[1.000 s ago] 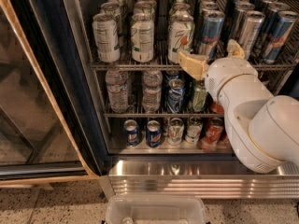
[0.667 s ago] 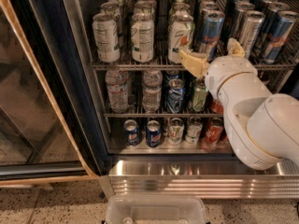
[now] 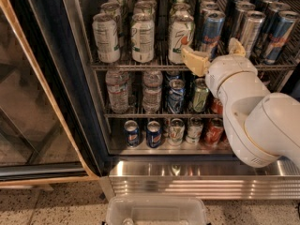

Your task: Pick redbull can from top shelf of fridge

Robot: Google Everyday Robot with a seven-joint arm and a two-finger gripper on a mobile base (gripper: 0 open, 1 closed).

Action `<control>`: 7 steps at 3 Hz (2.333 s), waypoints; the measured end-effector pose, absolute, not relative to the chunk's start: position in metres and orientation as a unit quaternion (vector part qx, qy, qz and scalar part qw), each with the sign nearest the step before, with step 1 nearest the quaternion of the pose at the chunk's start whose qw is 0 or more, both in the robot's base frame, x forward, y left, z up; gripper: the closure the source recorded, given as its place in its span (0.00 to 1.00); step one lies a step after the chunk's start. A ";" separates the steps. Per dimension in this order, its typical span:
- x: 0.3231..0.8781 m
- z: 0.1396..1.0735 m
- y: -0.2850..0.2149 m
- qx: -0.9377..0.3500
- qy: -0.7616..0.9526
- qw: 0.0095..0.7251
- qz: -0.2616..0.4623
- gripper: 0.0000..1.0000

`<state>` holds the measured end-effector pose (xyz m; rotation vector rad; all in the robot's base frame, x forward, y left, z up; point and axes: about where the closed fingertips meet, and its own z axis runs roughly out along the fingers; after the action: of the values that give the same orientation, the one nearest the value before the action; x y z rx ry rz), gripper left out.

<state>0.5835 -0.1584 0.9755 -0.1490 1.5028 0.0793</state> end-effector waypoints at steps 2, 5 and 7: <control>0.590 0.974 -0.164 -0.057 0.685 0.726 0.026 0.26; 0.653 0.967 -0.195 -0.048 0.690 0.723 -0.007 0.44; 0.654 0.967 -0.195 -0.048 0.690 0.723 -0.007 0.64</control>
Offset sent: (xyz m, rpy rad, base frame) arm 0.0093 -0.0097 -0.0025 0.0007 0.0100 -0.0488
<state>0.6541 -0.1951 0.9671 -0.1051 1.5228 -0.0165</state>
